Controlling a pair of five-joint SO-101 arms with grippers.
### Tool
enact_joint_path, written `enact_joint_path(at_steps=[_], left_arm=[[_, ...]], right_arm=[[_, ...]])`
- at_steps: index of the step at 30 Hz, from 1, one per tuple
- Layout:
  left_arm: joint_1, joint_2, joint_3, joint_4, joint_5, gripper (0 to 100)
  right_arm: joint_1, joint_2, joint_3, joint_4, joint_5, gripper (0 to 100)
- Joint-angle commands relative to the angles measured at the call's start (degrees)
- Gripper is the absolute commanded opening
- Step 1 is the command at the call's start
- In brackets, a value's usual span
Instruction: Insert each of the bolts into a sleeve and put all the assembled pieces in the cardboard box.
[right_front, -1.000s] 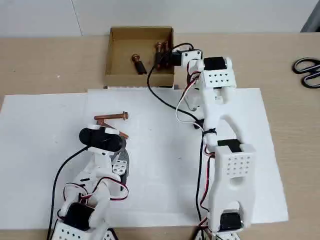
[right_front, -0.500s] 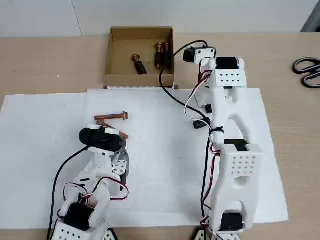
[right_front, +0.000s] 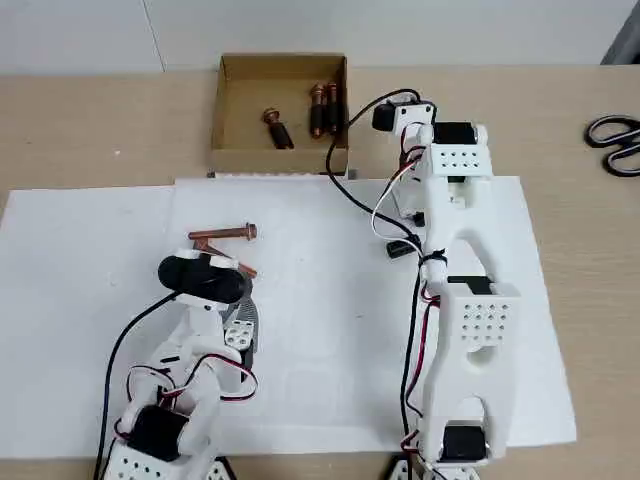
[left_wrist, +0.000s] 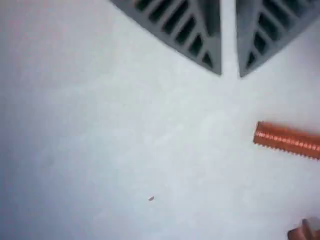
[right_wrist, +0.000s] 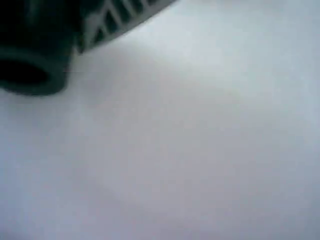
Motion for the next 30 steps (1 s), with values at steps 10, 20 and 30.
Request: enact_joint_path(at_steps=[10, 20, 30], left_arm=[[-0.26, -0.53, -0.13, -1.14, -0.26, 1], [-0.26, -0.53, -0.13, -1.14, -0.26, 1], [-0.26, -0.26, -6.29, -0.62, 2.73, 1]], right_arm=[[-0.48, 2.42, 0.09, 2.33, -0.70, 2.7], [-0.40, -4.88, -9.14, 14.81, -0.70, 0.2], [-0.04, -30.99, 4.04, 15.96, -0.70, 0.2]])
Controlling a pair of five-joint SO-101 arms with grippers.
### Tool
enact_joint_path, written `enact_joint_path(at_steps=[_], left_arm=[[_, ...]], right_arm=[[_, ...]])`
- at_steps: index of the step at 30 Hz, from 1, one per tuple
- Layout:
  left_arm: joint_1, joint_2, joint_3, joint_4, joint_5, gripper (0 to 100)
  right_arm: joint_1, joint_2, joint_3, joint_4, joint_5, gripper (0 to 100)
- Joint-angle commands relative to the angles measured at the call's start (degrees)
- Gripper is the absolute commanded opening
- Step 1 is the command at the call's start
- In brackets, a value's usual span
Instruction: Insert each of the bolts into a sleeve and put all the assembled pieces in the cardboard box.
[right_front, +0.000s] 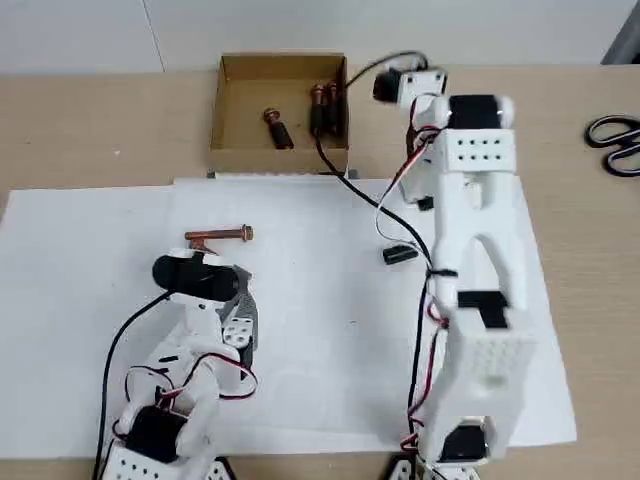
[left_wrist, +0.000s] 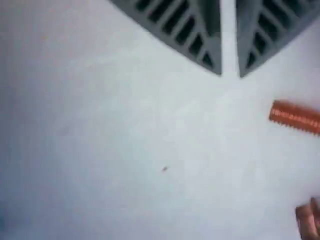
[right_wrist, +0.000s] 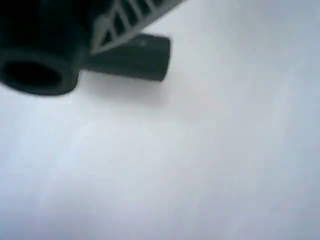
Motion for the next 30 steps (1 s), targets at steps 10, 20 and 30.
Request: enact_joint_path(at_steps=[10, 20, 30], left_arm=[[-0.26, 9.14, -21.41, 10.46, 0.97, 1], [-6.68, 44.04, -50.86, 10.81, 3.69, 1], [-12.04, 60.04, -59.47, 13.89, 15.12, 1]], right_arm=[[7.08, -37.58, 36.57, 0.84, -0.53, 0.2], [11.56, -56.48, 60.84, 0.84, -0.44, 0.2], [11.65, -70.55, 70.77, -2.07, -0.88, 0.3]])
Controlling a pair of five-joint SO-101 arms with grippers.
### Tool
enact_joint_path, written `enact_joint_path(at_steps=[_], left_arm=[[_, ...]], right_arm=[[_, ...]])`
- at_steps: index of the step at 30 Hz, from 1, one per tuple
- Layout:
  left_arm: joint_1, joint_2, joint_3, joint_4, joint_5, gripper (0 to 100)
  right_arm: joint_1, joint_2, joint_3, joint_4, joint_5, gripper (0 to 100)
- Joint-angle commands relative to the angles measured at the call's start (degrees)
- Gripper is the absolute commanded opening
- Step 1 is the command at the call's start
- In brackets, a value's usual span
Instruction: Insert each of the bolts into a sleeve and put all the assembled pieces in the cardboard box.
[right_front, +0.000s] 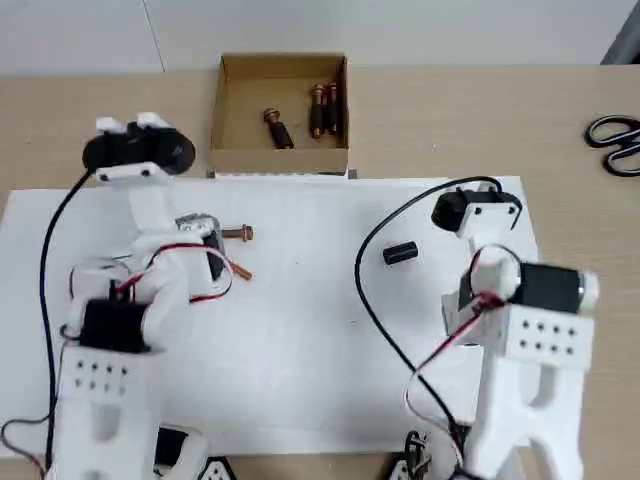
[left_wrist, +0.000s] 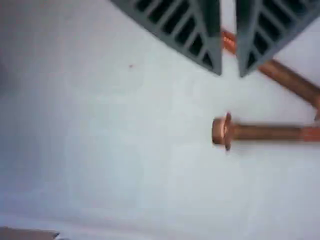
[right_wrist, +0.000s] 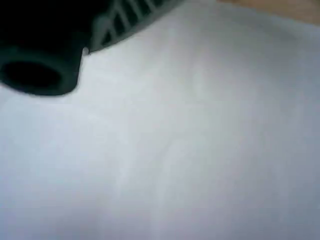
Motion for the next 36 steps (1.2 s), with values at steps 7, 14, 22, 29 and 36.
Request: enact_joint_path(at_steps=[7, 14, 22, 29, 36], left_arm=[[-4.13, 14.42, -2.51, 1.05, 22.07, 1], [-5.19, 21.80, -7.16, 1.05, 23.82, 1], [-6.33, 31.03, -8.57, 1.32, 31.30, 1], [-6.15, 32.88, -8.75, 0.97, 31.30, 1], [-5.63, 32.97, -8.48, -3.08, 31.12, 13]], right_arm=[[1.89, -7.34, 0.18, -1.19, -0.79, 0.3], [10.95, -7.69, 4.22, -4.18, -0.35, 0.3], [13.14, -7.69, 4.48, -4.53, -0.70, 0.4], [13.32, -7.78, 4.40, -4.35, -0.79, 0.3], [13.41, -7.87, 3.78, -3.47, -2.37, 0.3]])
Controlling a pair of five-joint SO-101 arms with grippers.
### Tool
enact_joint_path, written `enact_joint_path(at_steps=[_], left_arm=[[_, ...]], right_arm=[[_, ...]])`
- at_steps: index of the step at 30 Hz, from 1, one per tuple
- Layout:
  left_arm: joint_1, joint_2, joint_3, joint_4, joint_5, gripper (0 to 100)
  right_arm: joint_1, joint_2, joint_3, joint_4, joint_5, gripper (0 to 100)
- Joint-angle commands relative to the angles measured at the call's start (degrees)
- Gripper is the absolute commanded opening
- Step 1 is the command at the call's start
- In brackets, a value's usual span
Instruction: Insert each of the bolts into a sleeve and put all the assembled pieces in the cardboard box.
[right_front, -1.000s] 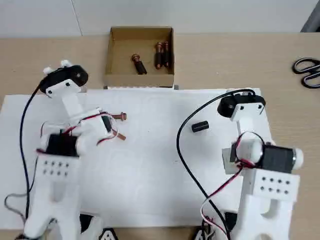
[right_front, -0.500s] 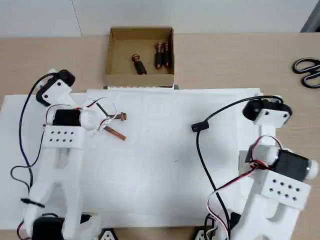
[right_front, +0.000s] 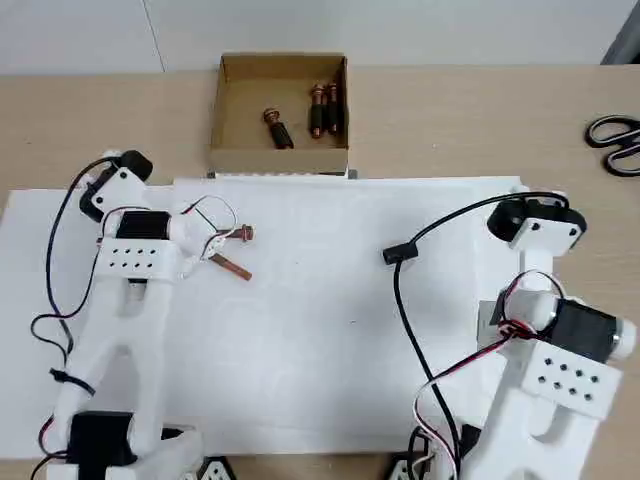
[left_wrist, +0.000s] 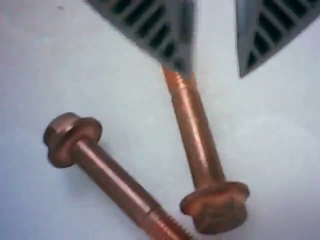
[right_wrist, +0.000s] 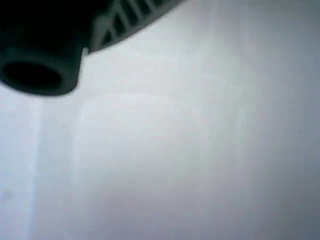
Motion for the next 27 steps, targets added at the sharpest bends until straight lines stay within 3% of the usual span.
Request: enact_joint_path(at_steps=[1, 11, 27], left_arm=[[0.97, -0.18, -2.24, -1.76, 0.00, 13], [1.93, 7.47, -2.59, -3.78, -0.70, 13], [1.67, 21.63, -13.05, -3.69, -0.70, 13]], right_arm=[[0.66, -1.19, -0.97, -0.13, -1.14, 0.3], [0.57, -1.19, -0.97, -0.22, -1.14, 0.3], [0.66, -1.19, -0.97, -0.22, -1.14, 0.3]])
